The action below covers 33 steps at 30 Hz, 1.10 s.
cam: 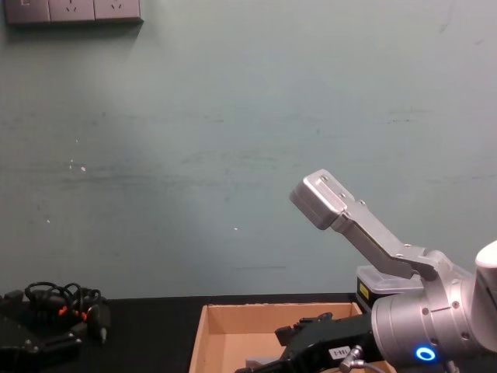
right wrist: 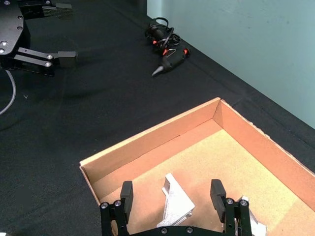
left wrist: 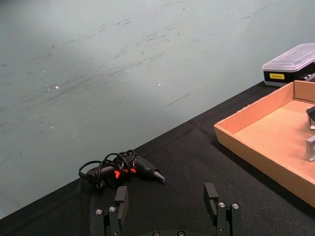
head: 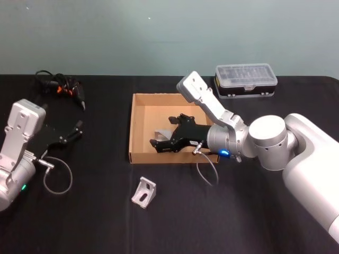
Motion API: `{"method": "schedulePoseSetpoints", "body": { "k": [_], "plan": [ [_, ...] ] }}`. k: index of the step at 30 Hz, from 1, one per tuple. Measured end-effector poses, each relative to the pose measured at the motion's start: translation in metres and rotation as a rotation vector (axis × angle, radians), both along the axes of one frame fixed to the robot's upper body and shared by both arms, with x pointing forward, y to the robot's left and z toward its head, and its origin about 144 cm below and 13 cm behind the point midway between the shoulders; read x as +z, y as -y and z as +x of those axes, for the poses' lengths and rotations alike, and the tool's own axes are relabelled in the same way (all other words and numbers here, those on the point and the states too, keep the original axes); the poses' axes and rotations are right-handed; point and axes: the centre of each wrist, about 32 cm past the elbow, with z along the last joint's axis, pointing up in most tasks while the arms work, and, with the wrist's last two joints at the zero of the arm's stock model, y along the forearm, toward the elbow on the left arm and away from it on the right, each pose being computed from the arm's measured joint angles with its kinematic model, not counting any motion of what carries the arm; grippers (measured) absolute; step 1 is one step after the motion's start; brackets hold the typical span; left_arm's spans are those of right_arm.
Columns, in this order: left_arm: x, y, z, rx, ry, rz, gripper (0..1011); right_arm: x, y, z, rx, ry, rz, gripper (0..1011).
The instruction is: Use one hand to pick up the angle iron from the table and place it into the box.
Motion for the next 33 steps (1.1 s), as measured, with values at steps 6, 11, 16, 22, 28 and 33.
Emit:
{"method": "schedulePoseSetpoints", "body": {
  "k": [6,11,16,22,28,33],
  "plan": [
    [0.0,0.0,0.0,0.0,0.0,0.0,1011,0.0,0.0,0.0,0.0,0.0,0.0,1002],
    [0.0,0.0,0.0,0.0,0.0,0.0,1011,0.0,0.0,0.0,-0.001,0.001,0.001,1000],
    [0.0,0.0,0.0,0.0,0.0,0.0,1011,0.005,0.005,-0.009,0.013,0.024,0.017,1000],
    [0.0,0.0,0.0,0.0,0.0,0.0,1011,0.025,0.014,-0.032,0.045,0.064,0.04,1000],
    [0.0,0.0,0.0,0.0,0.0,0.0,1011,0.04,0.017,-0.052,0.08,0.04,0.032,1000],
    [0.0,0.0,0.0,0.0,0.0,0.0,1011,0.052,0.017,-0.072,0.112,-0.011,0.014,1000]
  ]
}}
